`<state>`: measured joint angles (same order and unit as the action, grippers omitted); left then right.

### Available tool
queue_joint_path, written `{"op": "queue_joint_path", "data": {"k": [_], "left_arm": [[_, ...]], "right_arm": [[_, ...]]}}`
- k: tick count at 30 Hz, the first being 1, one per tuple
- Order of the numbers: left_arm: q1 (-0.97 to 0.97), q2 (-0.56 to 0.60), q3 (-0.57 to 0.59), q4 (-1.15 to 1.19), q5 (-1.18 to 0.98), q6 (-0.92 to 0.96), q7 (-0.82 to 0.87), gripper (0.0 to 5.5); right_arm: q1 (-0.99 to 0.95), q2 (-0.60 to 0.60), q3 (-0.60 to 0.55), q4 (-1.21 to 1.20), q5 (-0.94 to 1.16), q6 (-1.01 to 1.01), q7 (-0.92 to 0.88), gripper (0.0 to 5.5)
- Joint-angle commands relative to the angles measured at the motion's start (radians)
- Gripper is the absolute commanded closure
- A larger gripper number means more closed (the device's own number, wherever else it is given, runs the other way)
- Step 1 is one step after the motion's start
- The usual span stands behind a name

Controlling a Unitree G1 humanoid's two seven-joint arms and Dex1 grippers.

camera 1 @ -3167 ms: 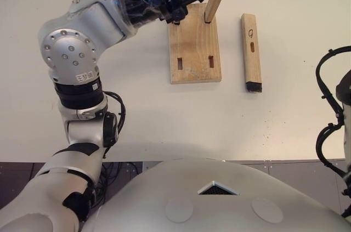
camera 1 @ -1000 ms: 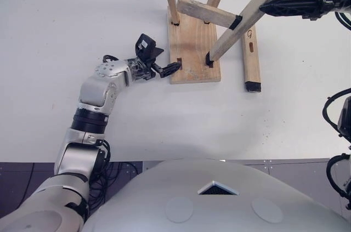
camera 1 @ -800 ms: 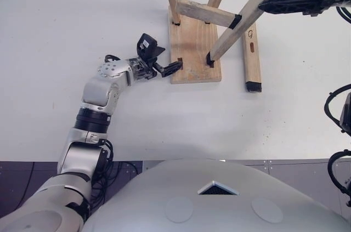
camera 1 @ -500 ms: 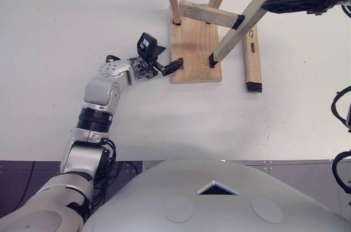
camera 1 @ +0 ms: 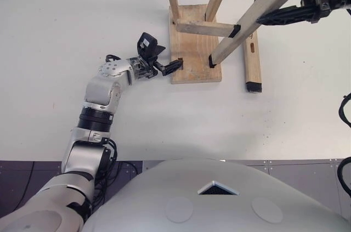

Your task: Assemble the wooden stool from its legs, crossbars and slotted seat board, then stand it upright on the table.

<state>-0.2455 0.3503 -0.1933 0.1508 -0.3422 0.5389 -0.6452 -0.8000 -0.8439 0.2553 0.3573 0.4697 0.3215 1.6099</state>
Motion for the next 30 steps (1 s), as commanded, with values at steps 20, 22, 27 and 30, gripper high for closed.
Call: {"op": "queue_joint_path", "data": {"k": [20, 22, 27, 30], "left_arm": [[0.051, -0.033, 0.007, 0.038, 0.059, 0.009, 0.044, 0.89], [0.056, -0.034, 0.017, 0.037, 0.061, 0.005, 0.049, 0.89], [0.047, -0.025, 0.08, 0.062, 0.058, -0.019, 0.071, 0.89], [0.032, -0.014, 0.109, 0.082, 0.061, -0.034, 0.075, 0.89]], "right_arm": [[0.176, -0.005, 0.247, -0.112, -0.232, 0.197, -0.119, 3.47], [0.207, -0.014, 0.253, -0.138, -0.225, 0.184, -0.123, 3.47], [0.225, -0.002, 0.188, -0.172, -0.184, 0.135, -0.175, 3.47], [0.195, -0.013, 0.17, -0.146, -0.195, 0.097, -0.145, 2.78]]}}
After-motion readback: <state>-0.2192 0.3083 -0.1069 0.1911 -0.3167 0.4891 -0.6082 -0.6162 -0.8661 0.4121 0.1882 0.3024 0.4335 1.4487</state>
